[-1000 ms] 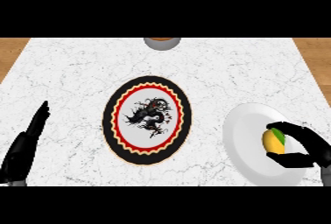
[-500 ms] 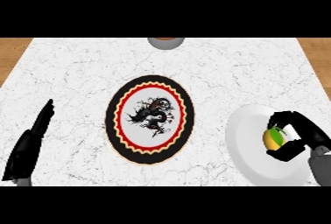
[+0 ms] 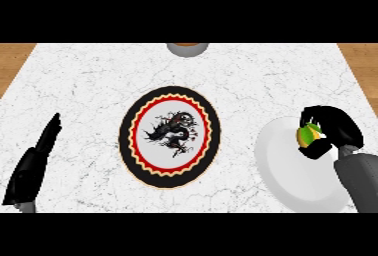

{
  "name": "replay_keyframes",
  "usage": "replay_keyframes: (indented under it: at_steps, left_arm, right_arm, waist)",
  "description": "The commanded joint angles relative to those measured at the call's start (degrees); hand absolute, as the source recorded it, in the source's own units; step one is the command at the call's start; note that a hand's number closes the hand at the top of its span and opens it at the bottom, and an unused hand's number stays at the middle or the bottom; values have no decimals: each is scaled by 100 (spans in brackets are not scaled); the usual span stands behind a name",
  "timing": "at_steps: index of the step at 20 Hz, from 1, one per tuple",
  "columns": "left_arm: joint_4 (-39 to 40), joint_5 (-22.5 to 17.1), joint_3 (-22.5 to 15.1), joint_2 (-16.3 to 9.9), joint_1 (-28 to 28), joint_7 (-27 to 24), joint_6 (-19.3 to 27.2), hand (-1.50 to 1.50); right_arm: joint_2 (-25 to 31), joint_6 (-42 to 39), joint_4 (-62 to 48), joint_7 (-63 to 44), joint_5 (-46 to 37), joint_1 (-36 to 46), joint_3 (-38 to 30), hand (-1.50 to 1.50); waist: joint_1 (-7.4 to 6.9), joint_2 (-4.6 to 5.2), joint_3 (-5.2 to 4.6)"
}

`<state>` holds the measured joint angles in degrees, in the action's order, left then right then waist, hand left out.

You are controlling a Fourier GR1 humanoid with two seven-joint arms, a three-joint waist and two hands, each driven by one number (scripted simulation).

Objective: Pick the lemon from the plate and place it in the plate

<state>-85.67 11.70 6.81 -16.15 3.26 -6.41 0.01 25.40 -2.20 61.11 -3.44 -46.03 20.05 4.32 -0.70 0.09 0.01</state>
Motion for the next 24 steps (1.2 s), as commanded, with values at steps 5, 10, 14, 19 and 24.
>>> replay_keyframes:
  at_steps: [5, 10, 14, 19, 24]
  left_arm:
    - [119, 30, 36, 149, 370, -389, 55, 0]
    - [-236, 3, 71, 102, 281, 53, 20, 0]
    - [-58, -88, 299, -140, 80, 28, -119, 0]
    - [-32, 2, 193, -60, 135, -109, -163, 0]
    - [-206, 63, 127, 93, 112, -16, -69, 0]
  right_arm:
    - [77, 722, 1470, -149, -158, -76, -237, 150]
    - [56, 753, 2720, 429, 327, -251, -328, 150]
    - [-149, 95, 3921, 194, 734, -285, -32, 150]
    - [-655, -418, 4863, -656, 640, -158, 611, 150]
    - [-1588, -704, 4639, -1798, 375, 867, 1239, 150]
  waist:
    - [145, -44, -10]
    - [164, -53, -4]
    - [173, -52, -7]
    - [96, -32, -6]
    - [2, -19, -6]
